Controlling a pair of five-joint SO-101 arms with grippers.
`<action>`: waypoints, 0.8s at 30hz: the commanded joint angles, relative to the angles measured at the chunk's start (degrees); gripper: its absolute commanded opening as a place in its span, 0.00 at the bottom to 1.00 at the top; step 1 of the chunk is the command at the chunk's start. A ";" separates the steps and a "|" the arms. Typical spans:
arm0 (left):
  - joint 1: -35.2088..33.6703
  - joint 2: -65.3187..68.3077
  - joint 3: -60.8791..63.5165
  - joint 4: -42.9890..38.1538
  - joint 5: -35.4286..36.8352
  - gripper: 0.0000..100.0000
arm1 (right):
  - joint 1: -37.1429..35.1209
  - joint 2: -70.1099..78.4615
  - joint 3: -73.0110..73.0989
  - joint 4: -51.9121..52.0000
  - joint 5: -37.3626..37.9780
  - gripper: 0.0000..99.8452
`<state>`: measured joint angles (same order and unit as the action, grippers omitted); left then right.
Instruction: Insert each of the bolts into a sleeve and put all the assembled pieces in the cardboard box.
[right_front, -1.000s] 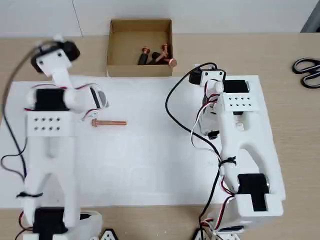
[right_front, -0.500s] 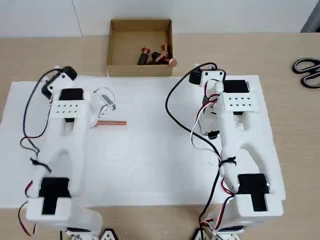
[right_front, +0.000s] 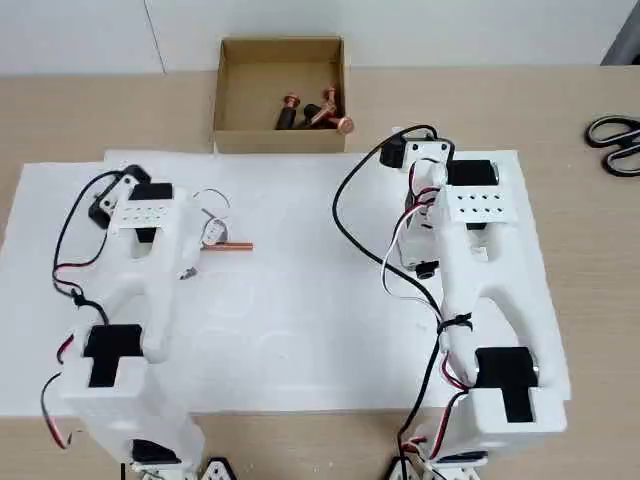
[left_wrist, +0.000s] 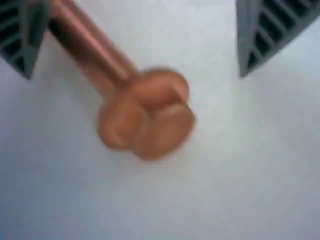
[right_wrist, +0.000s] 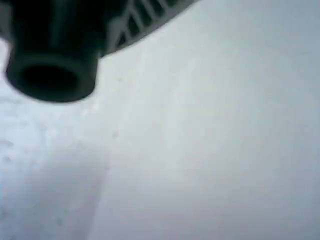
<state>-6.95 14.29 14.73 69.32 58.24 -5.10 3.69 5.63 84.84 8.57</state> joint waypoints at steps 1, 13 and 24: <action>-2.02 1.23 -0.40 -2.20 1.41 0.25 | 0.13 -3.30 -0.44 0.48 -0.53 0.00; -1.76 2.37 -0.57 -2.20 1.05 0.06 | 0.13 -3.30 -0.44 0.48 -0.53 0.00; 4.48 2.29 -3.65 1.67 -6.24 0.01 | 0.04 -3.30 -0.44 0.48 -0.53 0.00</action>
<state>-5.27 16.48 13.41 67.56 55.34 -5.10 3.69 5.63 84.84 8.57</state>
